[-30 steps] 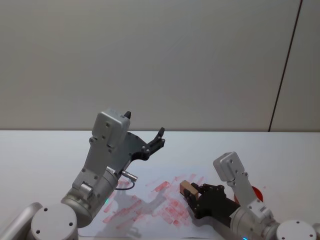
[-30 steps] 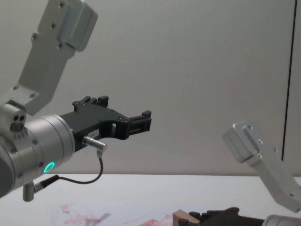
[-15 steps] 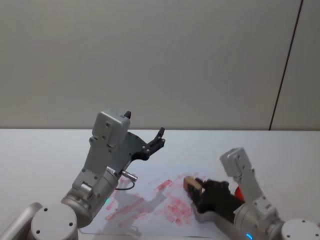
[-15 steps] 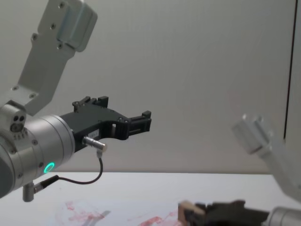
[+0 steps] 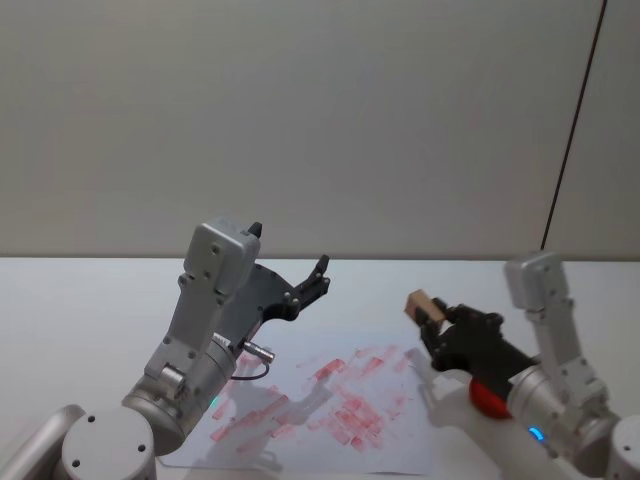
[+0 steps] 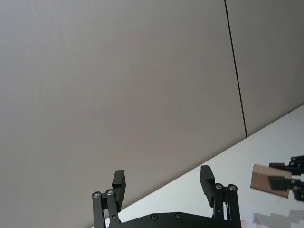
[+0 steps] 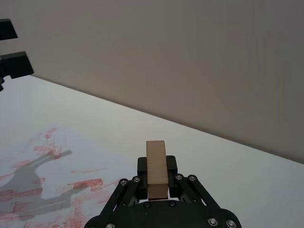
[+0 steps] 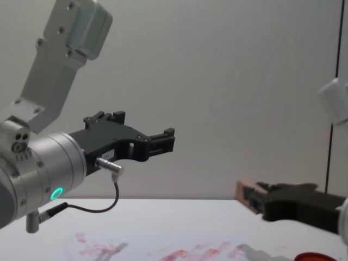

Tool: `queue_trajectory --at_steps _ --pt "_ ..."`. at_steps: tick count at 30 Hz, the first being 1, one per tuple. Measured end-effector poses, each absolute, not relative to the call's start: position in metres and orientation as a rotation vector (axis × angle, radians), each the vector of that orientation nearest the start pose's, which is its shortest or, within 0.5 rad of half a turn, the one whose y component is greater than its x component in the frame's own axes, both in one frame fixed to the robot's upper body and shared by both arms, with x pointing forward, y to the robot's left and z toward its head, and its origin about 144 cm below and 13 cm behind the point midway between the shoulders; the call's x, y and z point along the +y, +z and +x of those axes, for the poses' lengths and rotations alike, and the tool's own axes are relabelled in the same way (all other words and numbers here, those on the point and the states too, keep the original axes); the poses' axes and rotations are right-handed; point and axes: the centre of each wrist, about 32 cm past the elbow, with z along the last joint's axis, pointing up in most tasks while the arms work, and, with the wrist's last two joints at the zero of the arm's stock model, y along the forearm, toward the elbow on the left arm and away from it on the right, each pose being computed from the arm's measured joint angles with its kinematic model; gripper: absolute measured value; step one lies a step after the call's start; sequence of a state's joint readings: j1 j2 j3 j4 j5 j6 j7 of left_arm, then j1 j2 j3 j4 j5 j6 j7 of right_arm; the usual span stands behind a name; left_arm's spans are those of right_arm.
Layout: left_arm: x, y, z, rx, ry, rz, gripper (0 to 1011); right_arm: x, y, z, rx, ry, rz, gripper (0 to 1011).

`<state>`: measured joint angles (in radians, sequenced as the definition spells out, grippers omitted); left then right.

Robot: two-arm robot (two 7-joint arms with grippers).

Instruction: Use the one hand to pick up the stamp and affix it onto the A4 paper.

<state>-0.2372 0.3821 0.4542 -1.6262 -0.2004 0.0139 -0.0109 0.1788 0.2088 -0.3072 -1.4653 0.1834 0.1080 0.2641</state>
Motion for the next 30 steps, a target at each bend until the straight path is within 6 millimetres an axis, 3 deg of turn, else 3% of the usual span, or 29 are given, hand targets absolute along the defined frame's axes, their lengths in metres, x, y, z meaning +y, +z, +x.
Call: queue_trajectory --at_steps 12,30 --pt "0.198 1.204 0.492 -0.268 1.124 0.061 1002 -0.229 1.16 0.488 0.022 -1.093 -0.136 216" --pt "0.198 1.204 0.492 -0.268 1.124 0.061 1002 -0.252 1.148 0.468 0.044 -1.094 -0.207 216"
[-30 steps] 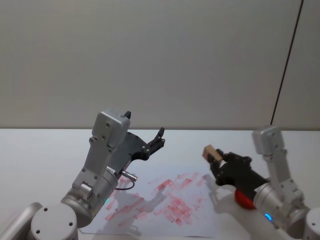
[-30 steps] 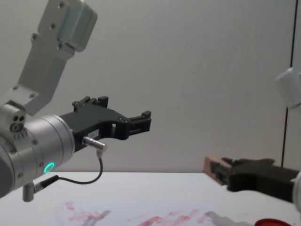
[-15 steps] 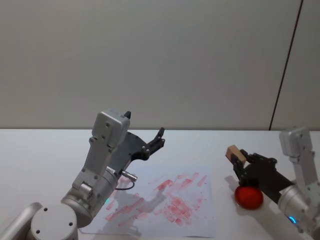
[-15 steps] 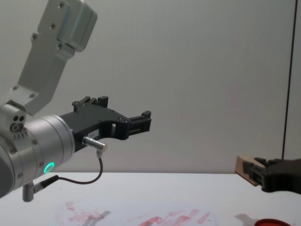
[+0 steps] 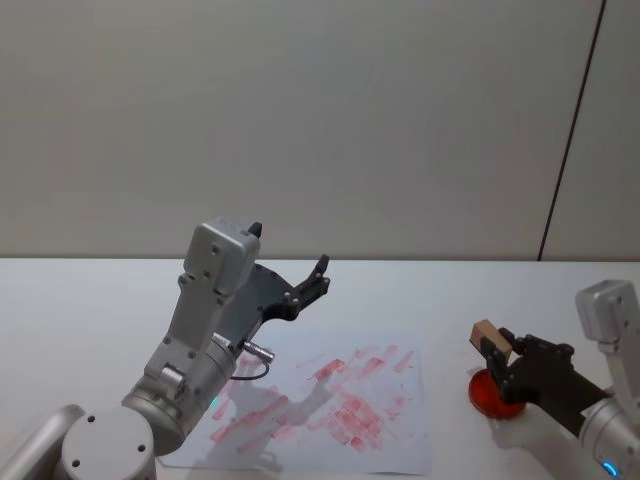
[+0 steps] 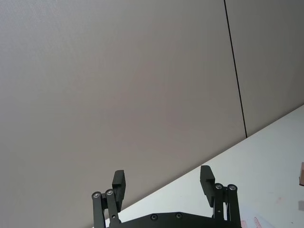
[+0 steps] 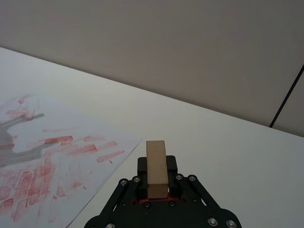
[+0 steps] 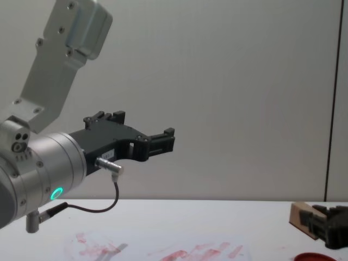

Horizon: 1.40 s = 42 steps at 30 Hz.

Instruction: Use the one hand to pick up the stamp and affix it onto the A4 paper.

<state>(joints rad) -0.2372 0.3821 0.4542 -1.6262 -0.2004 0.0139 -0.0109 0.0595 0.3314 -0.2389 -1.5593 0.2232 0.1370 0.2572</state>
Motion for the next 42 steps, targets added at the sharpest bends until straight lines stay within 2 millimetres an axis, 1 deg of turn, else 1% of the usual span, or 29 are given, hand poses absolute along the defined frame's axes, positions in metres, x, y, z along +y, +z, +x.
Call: queue_trajectory --at_steps 18,28,30,31,37,40,42 --pt "0.198 1.204 0.492 -0.268 1.124 0.061 1003 -0.262 1.135 0.462 0.066 -1.093 -0.265 216" --pt "0.198 1.204 0.492 -0.268 1.124 0.061 1003 -0.264 1.129 0.461 0.076 -1.085 -0.288 216" --pt "0.198 1.204 0.492 -0.268 1.124 0.061 1002 -0.264 1.129 0.461 0.078 -1.084 -0.29 229" --pt "0.198 1.204 0.492 -0.268 1.124 0.061 1002 -0.264 1.128 0.461 0.079 -1.083 -0.291 274" --pt "0.198 1.204 0.492 -0.268 1.124 0.061 1002 -0.264 1.127 0.461 0.081 -1.082 -0.291 436" --pt "0.198 1.204 0.492 -0.268 1.124 0.061 1003 -0.263 1.127 0.46 0.08 -1.084 -0.286 558" --pt "0.198 1.204 0.492 -0.268 1.124 0.061 1002 -0.263 1.128 0.46 0.077 -1.085 -0.281 594"
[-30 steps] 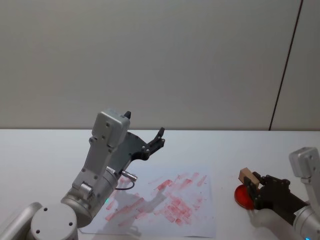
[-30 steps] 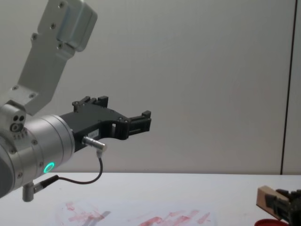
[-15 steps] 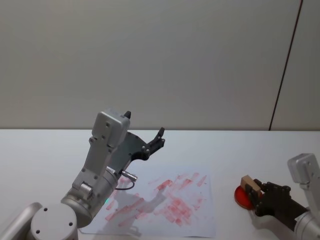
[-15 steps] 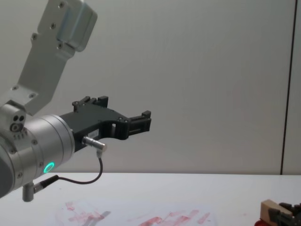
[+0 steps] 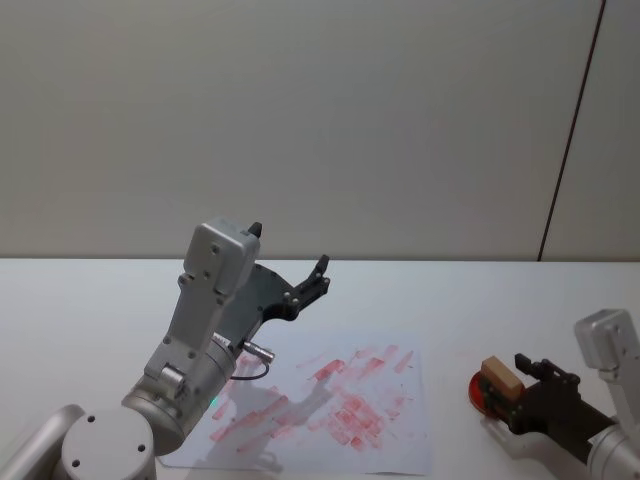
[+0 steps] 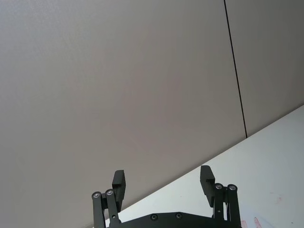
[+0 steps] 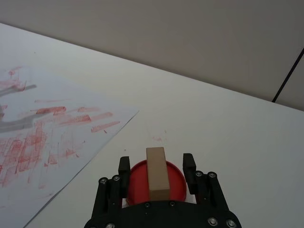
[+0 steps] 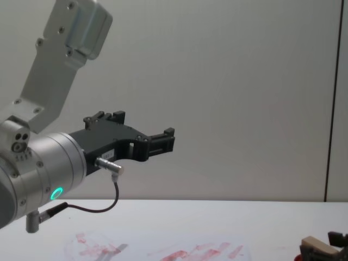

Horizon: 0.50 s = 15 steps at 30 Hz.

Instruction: Use the one hand to pick up the stamp and affix it onto the A4 paper.

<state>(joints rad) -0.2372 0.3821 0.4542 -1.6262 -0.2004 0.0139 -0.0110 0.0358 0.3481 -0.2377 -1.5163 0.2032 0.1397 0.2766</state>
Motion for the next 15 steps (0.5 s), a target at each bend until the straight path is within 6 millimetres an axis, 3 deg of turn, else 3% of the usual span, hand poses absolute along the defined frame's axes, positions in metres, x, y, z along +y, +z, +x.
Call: queue_trajectory --at_steps 4,11,15 --pt "0.198 1.204 0.492 -0.268 1.124 0.061 1003 -0.262 1.131 0.46 0.065 -1.093 -0.255 760" --pt "0.198 1.204 0.492 -0.268 1.124 0.061 1003 -0.261 1.141 0.461 0.042 -1.106 -0.2 948" --pt "0.198 1.204 0.492 -0.268 1.124 0.061 1002 -0.261 1.145 0.461 0.034 -1.111 -0.18 1001"
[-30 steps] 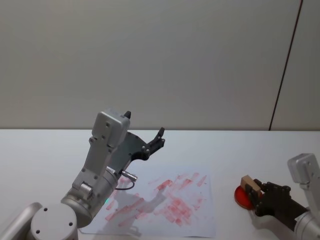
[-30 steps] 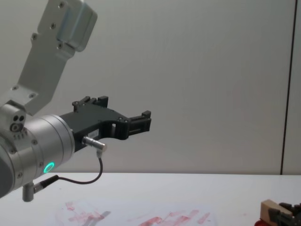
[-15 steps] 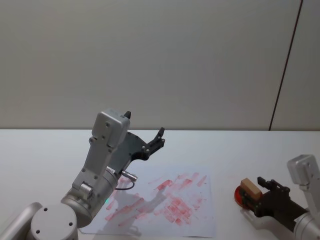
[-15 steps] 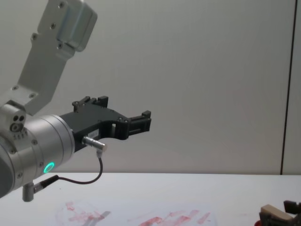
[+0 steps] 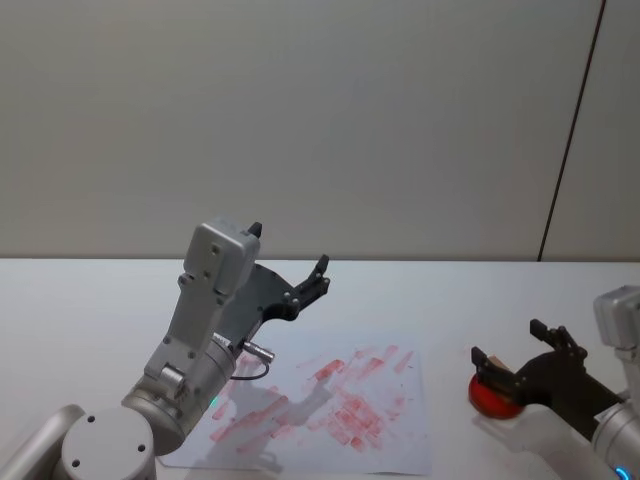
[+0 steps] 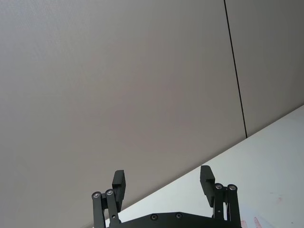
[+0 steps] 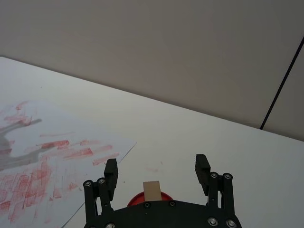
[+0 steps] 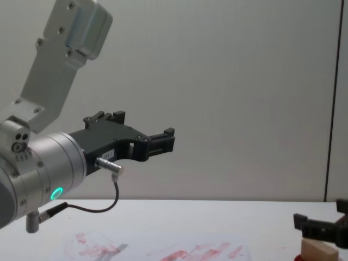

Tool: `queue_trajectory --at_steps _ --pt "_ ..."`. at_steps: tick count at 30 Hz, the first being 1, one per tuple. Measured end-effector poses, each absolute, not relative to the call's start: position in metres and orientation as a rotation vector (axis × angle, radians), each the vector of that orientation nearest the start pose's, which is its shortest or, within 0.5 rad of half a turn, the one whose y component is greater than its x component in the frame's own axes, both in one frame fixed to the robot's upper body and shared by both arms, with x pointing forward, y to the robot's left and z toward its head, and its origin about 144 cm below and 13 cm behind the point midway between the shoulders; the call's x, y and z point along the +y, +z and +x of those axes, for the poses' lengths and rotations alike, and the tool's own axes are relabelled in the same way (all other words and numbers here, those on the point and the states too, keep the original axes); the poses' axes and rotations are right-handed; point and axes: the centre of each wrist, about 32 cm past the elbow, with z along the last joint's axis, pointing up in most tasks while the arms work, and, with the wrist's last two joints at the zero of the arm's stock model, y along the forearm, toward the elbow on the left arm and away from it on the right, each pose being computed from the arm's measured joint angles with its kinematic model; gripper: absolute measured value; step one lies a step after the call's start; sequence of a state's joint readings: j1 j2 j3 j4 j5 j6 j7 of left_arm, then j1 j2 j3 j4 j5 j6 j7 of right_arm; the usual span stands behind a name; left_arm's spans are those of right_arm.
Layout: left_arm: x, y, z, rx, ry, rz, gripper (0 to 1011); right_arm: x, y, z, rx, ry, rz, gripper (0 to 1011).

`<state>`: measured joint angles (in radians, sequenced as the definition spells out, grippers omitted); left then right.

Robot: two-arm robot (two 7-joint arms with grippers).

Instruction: Use the one hand to pick up the stamp and affix it onto the A4 paper.

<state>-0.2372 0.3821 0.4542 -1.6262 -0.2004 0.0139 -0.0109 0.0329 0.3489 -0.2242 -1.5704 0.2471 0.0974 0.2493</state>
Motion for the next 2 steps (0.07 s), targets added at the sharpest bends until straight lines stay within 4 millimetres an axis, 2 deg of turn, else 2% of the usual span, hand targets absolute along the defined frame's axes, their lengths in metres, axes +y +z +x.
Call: queue_trajectory --at_steps 2 --pt "0.1984 1.2044 0.492 -0.268 1.124 0.061 1003 -0.2608 1.1459 0.461 0.031 -1.112 -0.174 1001"
